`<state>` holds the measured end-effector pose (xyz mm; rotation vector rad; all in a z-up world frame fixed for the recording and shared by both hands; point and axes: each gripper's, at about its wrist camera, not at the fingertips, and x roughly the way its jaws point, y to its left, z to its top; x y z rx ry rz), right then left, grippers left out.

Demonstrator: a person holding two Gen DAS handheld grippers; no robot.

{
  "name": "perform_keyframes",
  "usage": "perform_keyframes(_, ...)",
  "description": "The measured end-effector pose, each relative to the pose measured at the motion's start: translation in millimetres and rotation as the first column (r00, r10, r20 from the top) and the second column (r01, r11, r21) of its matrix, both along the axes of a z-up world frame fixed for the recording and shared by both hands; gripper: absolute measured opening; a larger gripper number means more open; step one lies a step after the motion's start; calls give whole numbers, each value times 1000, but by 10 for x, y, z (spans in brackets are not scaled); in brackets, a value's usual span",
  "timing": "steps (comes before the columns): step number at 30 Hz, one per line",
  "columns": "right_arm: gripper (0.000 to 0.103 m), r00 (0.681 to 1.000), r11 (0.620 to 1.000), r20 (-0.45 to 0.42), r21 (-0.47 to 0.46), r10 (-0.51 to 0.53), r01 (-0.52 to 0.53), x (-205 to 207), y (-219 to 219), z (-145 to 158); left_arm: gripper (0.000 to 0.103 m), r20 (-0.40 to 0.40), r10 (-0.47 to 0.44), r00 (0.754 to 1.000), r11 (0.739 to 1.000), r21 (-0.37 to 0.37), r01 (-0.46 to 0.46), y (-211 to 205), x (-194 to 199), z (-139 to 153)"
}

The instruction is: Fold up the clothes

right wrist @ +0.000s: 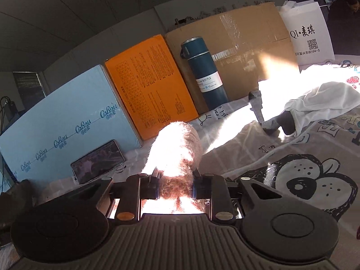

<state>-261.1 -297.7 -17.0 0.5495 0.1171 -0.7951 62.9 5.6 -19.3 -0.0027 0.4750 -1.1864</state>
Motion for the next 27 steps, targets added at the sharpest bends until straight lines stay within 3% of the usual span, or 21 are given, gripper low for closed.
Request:
perform_keyframes(6, 20, 993, 993, 13, -26, -115, 116, -242, -142, 71, 94, 12, -1, 1000, 1000, 10, 1, -11, -24, -6)
perform_keyframes(11, 20, 963, 961, -79, -129, -256, 245, -269, -199, 104, 94, 47, -1, 999, 999, 41, -1, -46, -73, -23)
perform_keyframes(14, 20, 953, 953, -135, -178, -272, 247, -157, -154, 98, 94, 68, -2, 998, 998, 68, -3, -82, -102, -40)
perform_keyframes(18, 20, 955, 932, -152, -301, -254, 201, 103, 70, 146, 94, 89, -1, 996, 992, 123, -10, -153, -132, -72)
perform_keyframes(21, 20, 971, 919, -146, -375, -187, 121, 324, 270, 239, 94, 99, 18, 995, 983, 180, -36, -214, -131, -106)
perform_keyframes(23, 20, 979, 904, -155, -424, -132, 54, 495, 422, 291, 94, 100, 14, 995, 983, 179, -32, -209, -134, -112)
perform_keyframes(27, 20, 969, 812, -232, -579, -86, -67, 881, 815, 277, 94, 104, -3, 995, 986, 164, -14, -185, -155, -106)
